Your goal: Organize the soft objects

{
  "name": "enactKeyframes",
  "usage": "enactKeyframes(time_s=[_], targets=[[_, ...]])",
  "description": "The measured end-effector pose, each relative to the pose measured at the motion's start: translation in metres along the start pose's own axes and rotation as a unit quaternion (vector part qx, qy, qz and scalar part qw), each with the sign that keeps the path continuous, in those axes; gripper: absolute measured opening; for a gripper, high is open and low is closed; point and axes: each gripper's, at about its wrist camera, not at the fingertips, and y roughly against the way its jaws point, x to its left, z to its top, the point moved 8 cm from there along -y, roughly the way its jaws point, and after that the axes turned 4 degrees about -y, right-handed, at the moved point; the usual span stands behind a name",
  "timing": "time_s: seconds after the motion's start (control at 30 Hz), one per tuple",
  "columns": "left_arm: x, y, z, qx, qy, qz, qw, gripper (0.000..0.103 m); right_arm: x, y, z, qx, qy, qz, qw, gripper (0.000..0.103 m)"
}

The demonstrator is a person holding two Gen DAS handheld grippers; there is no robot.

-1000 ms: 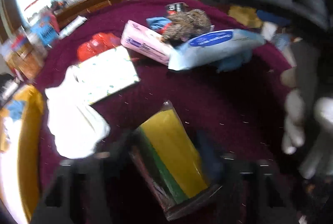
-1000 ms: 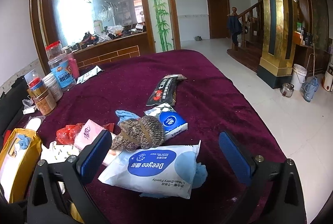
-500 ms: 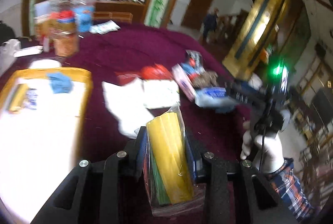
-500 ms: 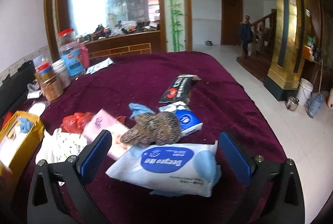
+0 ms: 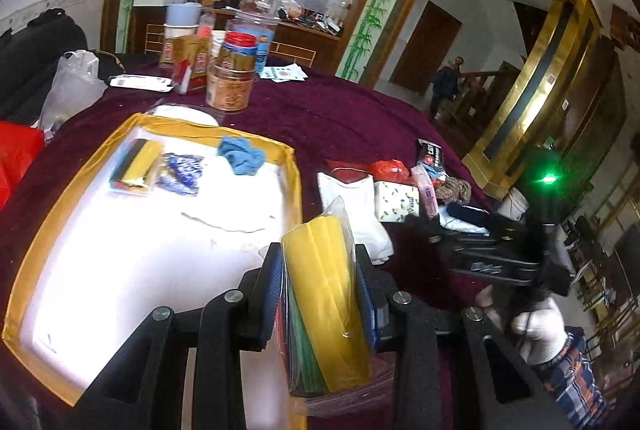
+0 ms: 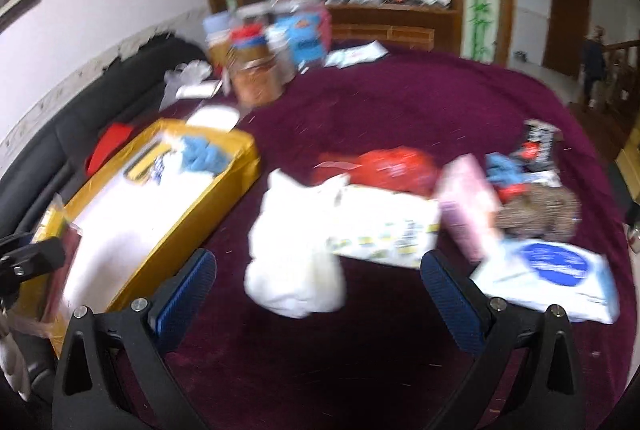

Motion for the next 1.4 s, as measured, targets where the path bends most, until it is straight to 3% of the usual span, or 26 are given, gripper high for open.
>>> enactKeyframes(time_s=[0.13,0.3,0.33,0.37,0.4,0.47,0.67,0.8,1.0,1.1,1.17,1.3,1.4], targets=[[0.018,0.008,-0.003,-0.003,0.012,0.008,0.9999,0.035,0.017,-0.034,-0.004,0.047,-0.006,0.005,0.999,0.085],[0.051,0.013,-0.004,-0.004,0.033,0.033,0.9989,0.035,0.021,-0.065,-0.005,0.083,-0.002,-0.032,0.996,0.069],[0.058,0.013,-0.004,-0.002,0.037,0.040,0.9985,0.035,0.022,-0.067,-0.003,0.084,-0.001,-0.037,0.996,0.058],[0.065,0.012,-0.003,0.000,0.040,0.047,0.9981,0.035,0.021,-0.070,-0.004,0.091,-0.004,-0.043,0.995,0.033],[0.071,0.012,-0.003,0.001,0.041,0.052,0.9978,0.035,0.021,-0.073,-0.006,0.102,-0.009,-0.041,0.994,0.025],[0.082,0.013,-0.001,0.000,0.043,0.063,0.9970,0.035,0.018,-0.074,-0.008,0.103,-0.012,-0.047,0.993,0.018],[0.116,0.010,0.005,0.006,0.062,0.084,0.9945,0.035,0.008,-0.055,-0.005,0.085,-0.048,-0.027,0.995,0.012],[0.131,-0.013,0.008,0.047,0.074,0.088,0.9923,0.035,0.009,-0.030,0.004,0.063,-0.054,-0.012,0.996,0.012],[0.122,-0.047,0.016,0.079,0.088,0.069,0.9906,0.036,0.023,0.001,0.016,0.042,-0.055,0.015,0.998,0.012],[0.108,-0.064,0.018,0.095,0.089,0.059,0.9898,0.044,0.036,0.008,0.021,0.037,-0.053,0.034,0.997,0.012],[0.097,-0.075,0.017,0.105,0.083,0.048,0.9898,0.059,0.045,0.009,0.022,0.037,-0.053,0.045,0.997,0.012],[0.097,-0.070,0.016,0.101,0.115,0.023,0.9879,0.059,0.076,0.000,0.023,0.053,-0.048,0.079,0.994,0.012],[0.114,-0.043,0.020,0.073,0.143,0.020,0.9869,0.059,0.112,-0.011,0.024,0.072,-0.040,0.114,0.990,0.013]])
